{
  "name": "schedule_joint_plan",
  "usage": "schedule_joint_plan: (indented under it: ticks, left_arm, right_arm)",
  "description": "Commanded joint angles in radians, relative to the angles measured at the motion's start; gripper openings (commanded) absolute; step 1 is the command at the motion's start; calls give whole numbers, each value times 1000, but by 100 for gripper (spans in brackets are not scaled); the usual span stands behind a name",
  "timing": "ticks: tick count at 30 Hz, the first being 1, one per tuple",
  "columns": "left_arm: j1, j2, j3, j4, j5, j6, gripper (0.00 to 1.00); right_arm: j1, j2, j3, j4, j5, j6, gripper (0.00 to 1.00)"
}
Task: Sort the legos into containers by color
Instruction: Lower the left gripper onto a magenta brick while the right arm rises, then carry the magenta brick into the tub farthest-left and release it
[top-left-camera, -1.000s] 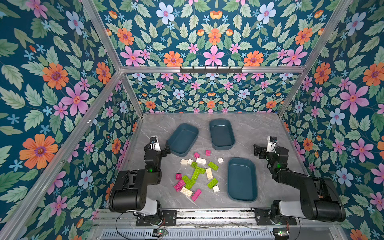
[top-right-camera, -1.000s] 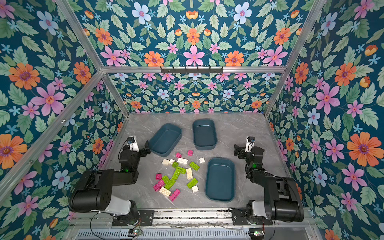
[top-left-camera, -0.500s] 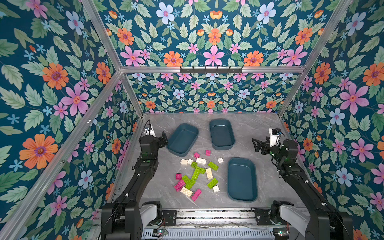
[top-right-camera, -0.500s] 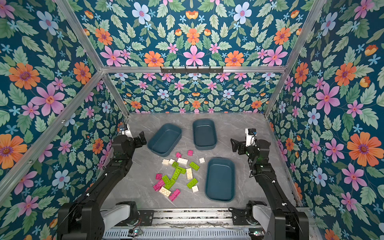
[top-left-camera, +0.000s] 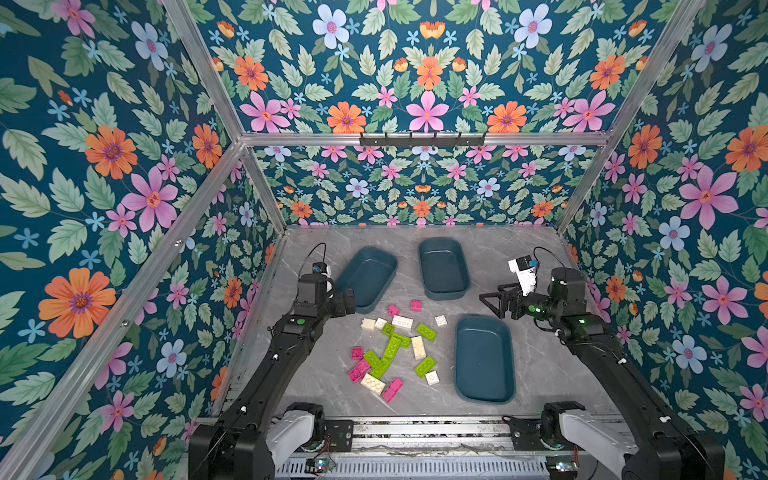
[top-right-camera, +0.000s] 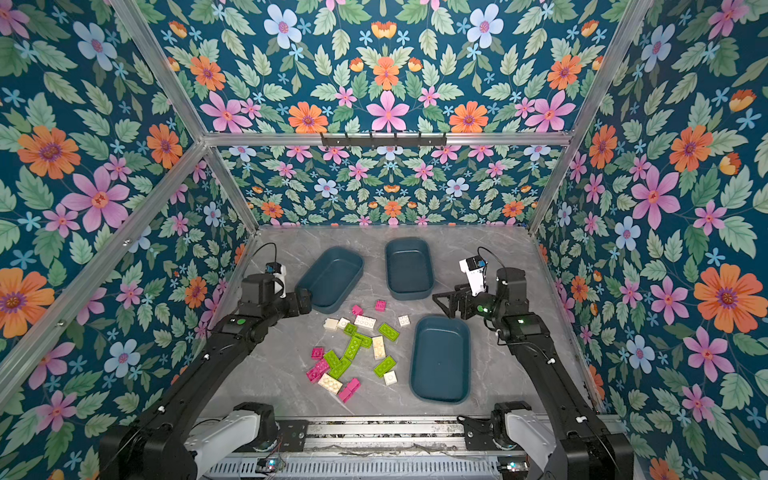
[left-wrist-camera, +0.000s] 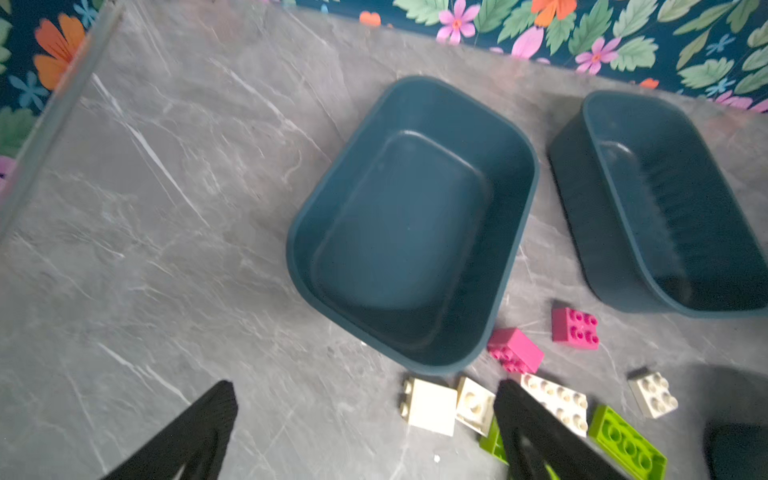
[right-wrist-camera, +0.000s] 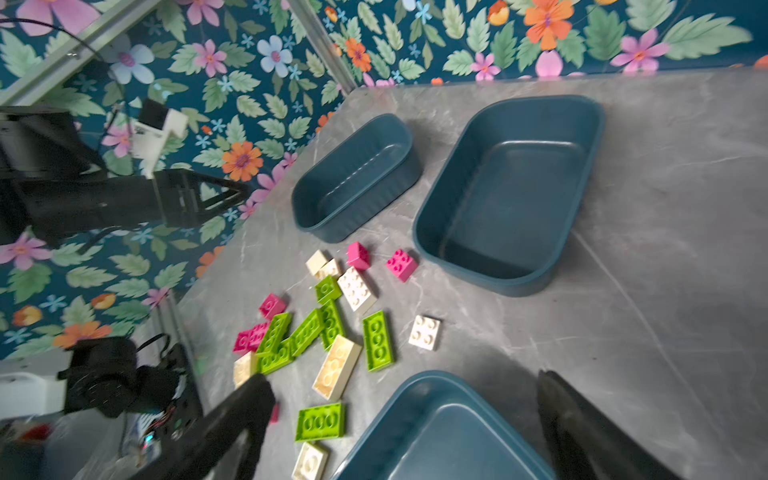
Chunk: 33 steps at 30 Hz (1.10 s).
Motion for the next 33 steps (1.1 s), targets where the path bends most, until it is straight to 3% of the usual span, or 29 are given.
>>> schedule_joint_plan:
  ticks: [1, 6, 14, 23, 29, 33]
  left_arm:
    - [-47, 26, -5, -58, -51, -126, 94]
    - [-145, 70, -6, -134, -156, -318, 89]
    - [-316, 115, -22, -294, -214, -446, 85]
    - [-340, 177, -82, -248, -148, -411, 70]
    - [-341, 243, -87, -241, -185, -383, 62]
    - [-341, 277, -92, -224, -180, -377, 51]
  right_arm:
    - [30, 7, 26, -85, -72, -16, 99]
    - [63, 26, 61, -145, -75, -54, 99]
    - [97, 49, 92, -191, -79, -87, 99]
    - [130, 57, 76, -208, -70, -104, 99]
    - [131, 50, 61, -217, -61, -107, 99]
    - [131, 50, 57, -226, -58, -113, 99]
